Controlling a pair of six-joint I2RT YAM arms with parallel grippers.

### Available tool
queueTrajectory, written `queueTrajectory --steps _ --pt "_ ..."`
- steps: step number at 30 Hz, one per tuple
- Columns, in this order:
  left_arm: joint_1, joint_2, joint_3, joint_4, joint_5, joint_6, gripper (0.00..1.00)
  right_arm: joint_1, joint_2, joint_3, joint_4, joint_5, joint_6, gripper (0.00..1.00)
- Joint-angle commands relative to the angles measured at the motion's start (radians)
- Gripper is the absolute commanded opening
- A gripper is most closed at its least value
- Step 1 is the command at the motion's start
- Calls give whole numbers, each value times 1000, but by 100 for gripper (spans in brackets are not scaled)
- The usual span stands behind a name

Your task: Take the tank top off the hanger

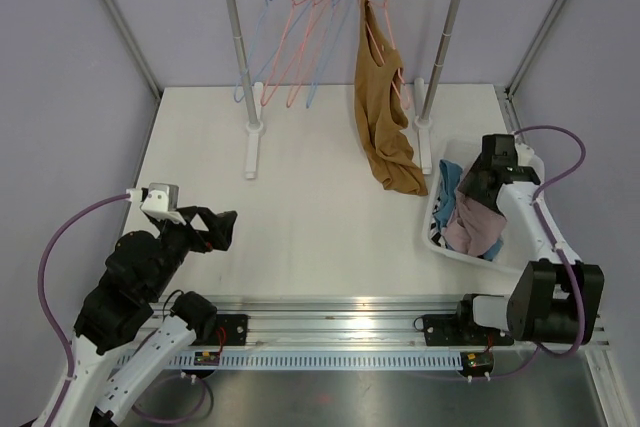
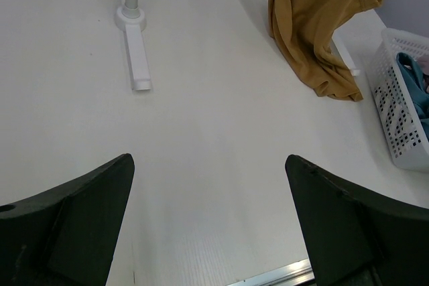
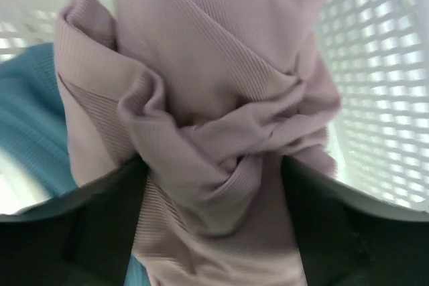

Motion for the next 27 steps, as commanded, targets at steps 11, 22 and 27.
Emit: queueTrajectory --steps 11,22,27 --pt "41 7 -5 47 8 -2 99 4 -180 473 -31 -524 -83 100" --pt "77 73 -6 46 51 18 99 300 205 1019 -72 -395 -141 93" --pt "78 117 -3 46 78 24 99 323 442 1343 -167 -355 -250 80"
